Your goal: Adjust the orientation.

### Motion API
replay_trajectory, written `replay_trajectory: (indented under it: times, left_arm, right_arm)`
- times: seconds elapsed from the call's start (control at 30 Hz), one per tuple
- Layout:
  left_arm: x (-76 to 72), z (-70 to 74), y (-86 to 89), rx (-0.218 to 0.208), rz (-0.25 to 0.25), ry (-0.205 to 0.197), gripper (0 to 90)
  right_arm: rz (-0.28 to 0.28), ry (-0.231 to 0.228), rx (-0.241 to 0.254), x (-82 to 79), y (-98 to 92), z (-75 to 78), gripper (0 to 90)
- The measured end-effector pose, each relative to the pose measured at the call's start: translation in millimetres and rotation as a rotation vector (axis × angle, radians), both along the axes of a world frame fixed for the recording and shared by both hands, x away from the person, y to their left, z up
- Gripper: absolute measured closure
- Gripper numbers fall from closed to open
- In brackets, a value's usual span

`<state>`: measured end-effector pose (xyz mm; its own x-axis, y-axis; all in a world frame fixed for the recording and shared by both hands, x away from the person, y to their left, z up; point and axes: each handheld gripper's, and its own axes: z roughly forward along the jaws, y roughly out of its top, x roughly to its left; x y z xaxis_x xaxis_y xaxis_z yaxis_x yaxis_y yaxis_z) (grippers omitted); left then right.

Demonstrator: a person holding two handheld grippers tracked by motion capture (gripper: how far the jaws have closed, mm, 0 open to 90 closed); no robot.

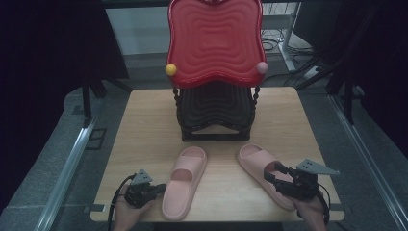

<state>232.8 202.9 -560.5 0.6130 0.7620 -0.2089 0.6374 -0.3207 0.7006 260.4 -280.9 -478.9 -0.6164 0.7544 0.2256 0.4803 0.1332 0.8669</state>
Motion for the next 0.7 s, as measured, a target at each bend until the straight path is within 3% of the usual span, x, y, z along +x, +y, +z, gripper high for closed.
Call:
replay_trajectory:
  times: [0.23,0.7]
  left_arm:
    - [-2.4,1.8,-19.9,0.000,-0.066,0.005,89.6]
    - [0.9,3.3,-53.3,-0.012,-0.139,0.009,89.5]
  right_arm:
    - [-0.006,0.001,0.004,-0.2,1.5,-0.1,38.6]
    - [-0.018,-0.009,0.002,-0.7,0.7,-0.5,38.6]
